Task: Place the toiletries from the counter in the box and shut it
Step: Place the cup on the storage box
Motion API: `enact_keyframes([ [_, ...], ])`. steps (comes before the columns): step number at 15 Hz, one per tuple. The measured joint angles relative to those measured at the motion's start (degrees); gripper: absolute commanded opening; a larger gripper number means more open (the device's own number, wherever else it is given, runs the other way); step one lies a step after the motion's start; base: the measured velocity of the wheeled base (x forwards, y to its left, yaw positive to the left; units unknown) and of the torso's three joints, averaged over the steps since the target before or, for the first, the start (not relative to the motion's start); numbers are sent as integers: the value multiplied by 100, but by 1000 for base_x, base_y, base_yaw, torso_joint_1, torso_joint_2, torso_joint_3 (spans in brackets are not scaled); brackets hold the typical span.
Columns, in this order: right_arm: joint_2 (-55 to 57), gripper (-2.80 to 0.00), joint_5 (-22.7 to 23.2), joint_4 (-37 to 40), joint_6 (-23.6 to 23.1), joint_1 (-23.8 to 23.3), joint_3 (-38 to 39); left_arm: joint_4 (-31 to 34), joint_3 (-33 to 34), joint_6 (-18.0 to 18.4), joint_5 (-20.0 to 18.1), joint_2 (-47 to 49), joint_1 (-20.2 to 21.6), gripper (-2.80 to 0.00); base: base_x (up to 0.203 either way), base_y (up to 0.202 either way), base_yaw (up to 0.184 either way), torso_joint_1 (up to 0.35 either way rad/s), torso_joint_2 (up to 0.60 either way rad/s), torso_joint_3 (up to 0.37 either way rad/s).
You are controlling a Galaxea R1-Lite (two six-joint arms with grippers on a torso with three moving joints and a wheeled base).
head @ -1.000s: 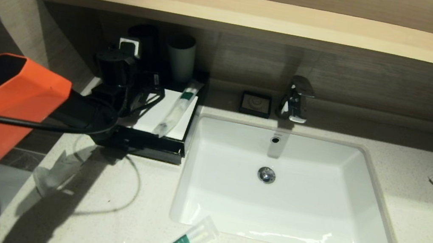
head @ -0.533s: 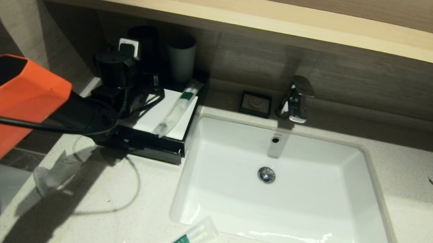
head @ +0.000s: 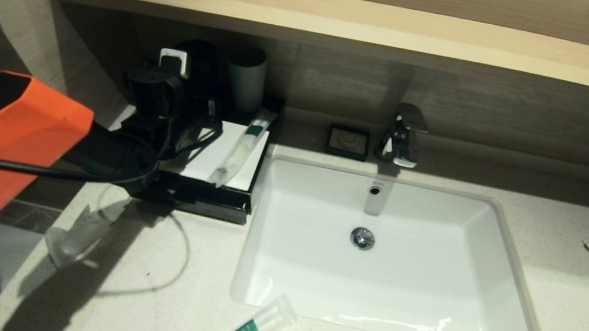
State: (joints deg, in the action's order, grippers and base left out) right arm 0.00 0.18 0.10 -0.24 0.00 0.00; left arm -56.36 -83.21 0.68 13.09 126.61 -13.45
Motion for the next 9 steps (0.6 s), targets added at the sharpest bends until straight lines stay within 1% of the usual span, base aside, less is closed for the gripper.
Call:
enact_keyframes([
  [9, 0, -280, -2, 0, 0, 0, 0, -5, 184, -13, -11, -209, -17, 0, 0, 0, 0, 0, 0, 0],
])
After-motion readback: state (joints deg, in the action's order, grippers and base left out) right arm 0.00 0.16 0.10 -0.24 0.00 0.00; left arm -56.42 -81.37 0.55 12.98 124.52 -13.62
